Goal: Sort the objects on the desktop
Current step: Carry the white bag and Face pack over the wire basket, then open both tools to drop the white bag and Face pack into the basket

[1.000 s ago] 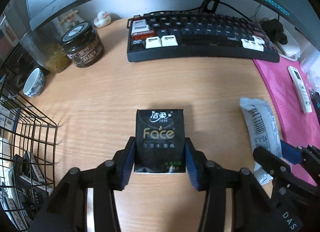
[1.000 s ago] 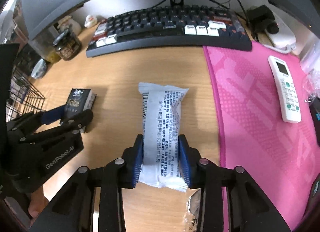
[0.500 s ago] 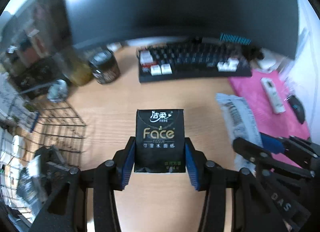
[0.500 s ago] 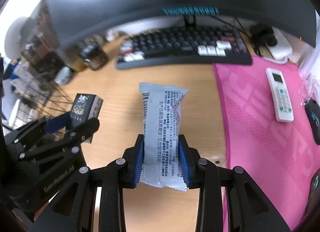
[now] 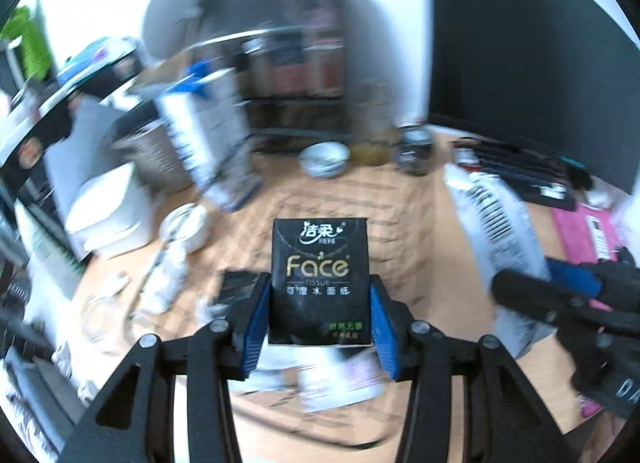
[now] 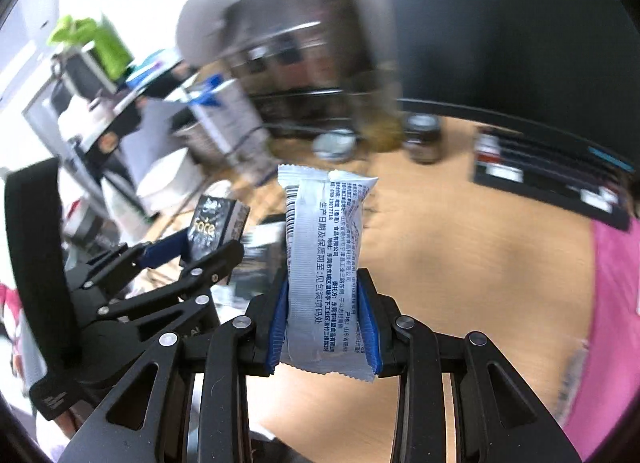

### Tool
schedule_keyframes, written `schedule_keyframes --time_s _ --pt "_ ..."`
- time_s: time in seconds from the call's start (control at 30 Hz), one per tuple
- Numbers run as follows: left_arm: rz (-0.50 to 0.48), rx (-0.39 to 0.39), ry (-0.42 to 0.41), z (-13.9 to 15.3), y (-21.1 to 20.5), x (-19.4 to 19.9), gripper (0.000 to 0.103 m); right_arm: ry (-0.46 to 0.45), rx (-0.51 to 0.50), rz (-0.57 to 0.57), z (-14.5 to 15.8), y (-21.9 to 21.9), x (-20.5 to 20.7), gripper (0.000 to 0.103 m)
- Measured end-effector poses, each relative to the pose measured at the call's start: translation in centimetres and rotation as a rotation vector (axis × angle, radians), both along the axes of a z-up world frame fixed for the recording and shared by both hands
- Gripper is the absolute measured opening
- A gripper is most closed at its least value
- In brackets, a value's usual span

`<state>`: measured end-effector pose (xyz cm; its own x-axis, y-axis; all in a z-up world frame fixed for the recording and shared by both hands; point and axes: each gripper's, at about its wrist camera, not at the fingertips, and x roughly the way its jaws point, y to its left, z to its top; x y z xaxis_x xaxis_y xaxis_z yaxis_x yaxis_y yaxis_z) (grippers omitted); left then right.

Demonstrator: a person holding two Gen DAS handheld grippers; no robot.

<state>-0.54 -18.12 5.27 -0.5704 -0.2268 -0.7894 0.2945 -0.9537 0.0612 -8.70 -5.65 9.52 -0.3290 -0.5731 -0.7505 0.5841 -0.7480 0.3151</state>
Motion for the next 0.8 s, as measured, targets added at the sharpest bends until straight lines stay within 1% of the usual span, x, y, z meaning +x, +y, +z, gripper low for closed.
schedule_keyframes --time_s 0.13,0.3,0.4,0.57,0.67,0.7,0.73,0.8 --pt "0.065 -0.002 -0.023 -1.4 -4.1 1.5 0.051 -0.035 0.017 0.055 -1.7 -4.4 0.9 0.033" --pt "0.1 0.022 -0.042 -3.2 -6.9 1.9 0.051 -0.044 0.063 0.087 -3.7 -7.7 0.8 0.033" --pt "0.108 0.035 -0.046 -3.8 -7.4 1.9 0.051 -0.034 0.085 0.087 -4.1 -8.8 0.5 0.033" --pt "0.11 0.044 -0.051 -4.3 -7.7 1.9 0.052 -0.039 0.088 0.086 -4.1 -9.3 0.2 0.034" --pt "0.088 0.047 -0.069 -4.6 -7.3 1.7 0.052 -0.037 0.08 0.095 -4.1 -9.3 0.3 0.035" --pt "0.081 0.062 -0.062 -4.6 -7.2 1.8 0.055 -0.042 0.069 0.101 -4.1 -9.1 0.4 0.035" --pt "0.082 0.075 -0.052 -4.4 -7.2 1.9 0.062 -0.042 0.063 0.099 -4.0 -9.0 0.5 0.036" --pt "0.088 0.08 -0.035 -3.9 -7.1 2.1 0.068 -0.038 0.046 0.089 -3.5 -8.2 0.6 0.036"
